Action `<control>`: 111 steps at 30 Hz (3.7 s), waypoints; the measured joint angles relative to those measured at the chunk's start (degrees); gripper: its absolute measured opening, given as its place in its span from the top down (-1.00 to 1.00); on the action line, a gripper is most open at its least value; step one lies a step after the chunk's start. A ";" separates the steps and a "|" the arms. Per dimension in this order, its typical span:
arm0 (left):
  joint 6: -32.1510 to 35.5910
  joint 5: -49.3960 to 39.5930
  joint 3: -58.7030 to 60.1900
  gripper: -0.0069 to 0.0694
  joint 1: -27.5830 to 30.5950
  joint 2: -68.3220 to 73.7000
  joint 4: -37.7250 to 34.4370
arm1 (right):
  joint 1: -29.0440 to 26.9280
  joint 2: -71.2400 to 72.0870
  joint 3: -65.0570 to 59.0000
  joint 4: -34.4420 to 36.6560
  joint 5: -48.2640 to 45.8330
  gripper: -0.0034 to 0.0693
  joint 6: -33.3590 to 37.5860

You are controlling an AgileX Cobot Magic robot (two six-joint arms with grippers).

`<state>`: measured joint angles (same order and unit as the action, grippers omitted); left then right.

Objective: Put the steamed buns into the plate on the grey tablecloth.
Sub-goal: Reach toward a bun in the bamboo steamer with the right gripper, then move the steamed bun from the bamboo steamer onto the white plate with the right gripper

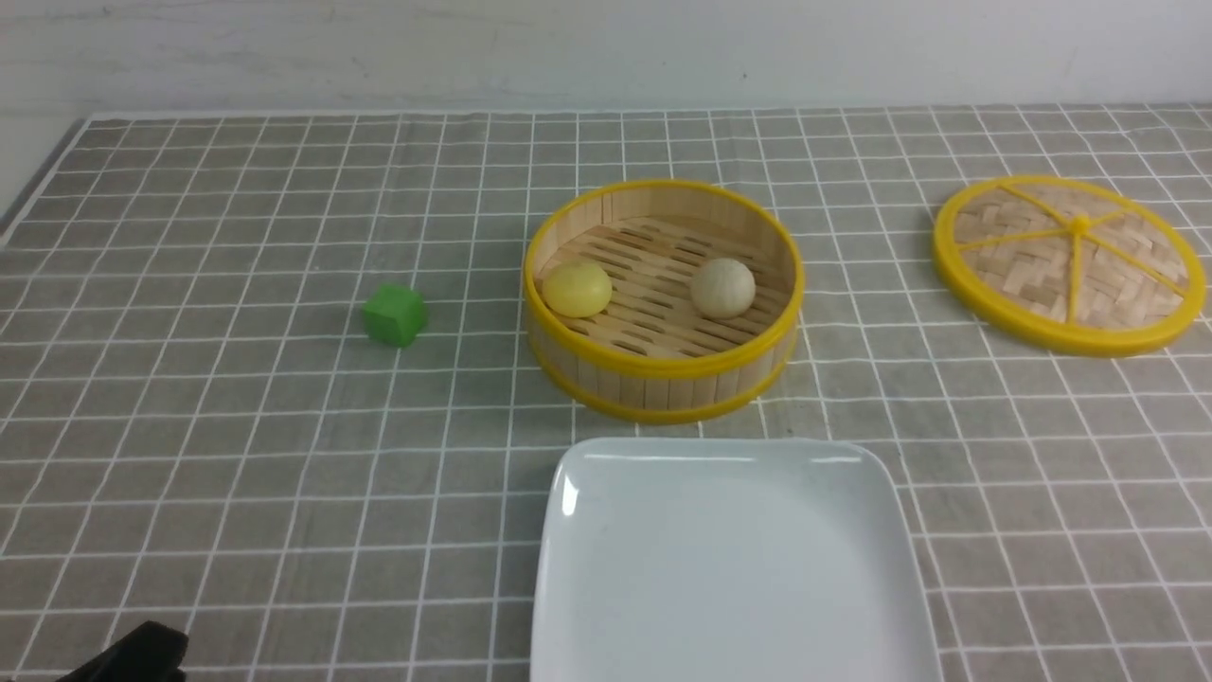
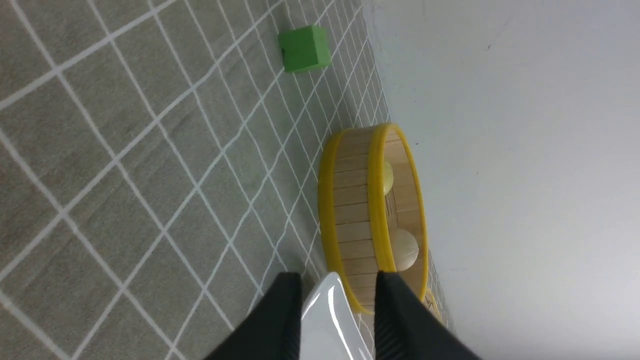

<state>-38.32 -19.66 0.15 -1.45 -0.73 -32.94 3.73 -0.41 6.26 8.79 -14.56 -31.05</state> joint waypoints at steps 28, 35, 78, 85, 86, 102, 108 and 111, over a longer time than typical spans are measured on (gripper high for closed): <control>32.86 -36.43 -31.23 0.81 0.00 48.95 7.65 | 6.47 -78.89 49.95 32.56 -42.10 0.88 52.08; 33.06 -36.37 -33.49 0.77 0.00 55.80 7.65 | 14.36 -94.80 71.30 19.50 -43.28 0.85 44.87; 33.06 -35.33 -33.49 0.31 0.00 56.76 7.65 | 17.66 -122.69 112.93 6.75 -55.45 0.85 33.04; 33.06 -35.34 -33.49 0.29 0.00 56.76 7.70 | 18.61 -112.68 108.27 7.16 -56.08 0.85 33.00; 33.06 -35.34 -33.49 0.29 0.00 56.76 7.70 | 19.06 -110.84 106.17 7.16 -56.02 0.85 33.00; 33.06 -34.16 -33.49 0.23 0.00 56.76 7.70 | 27.82 -93.43 52.60 13.30 -33.00 0.72 31.50; 33.06 -30.76 -33.49 0.20 0.00 56.76 7.70 | 27.95 -94.37 47.47 14.69 -26.42 0.11 31.05; 33.06 -28.99 -33.49 0.19 0.00 56.76 7.63 | 27.95 -94.30 48.13 14.91 -27.37 -0.27 31.05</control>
<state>-5.26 -48.65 -33.34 -1.45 56.03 -25.31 31.68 -94.71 54.38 23.70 -41.93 0.00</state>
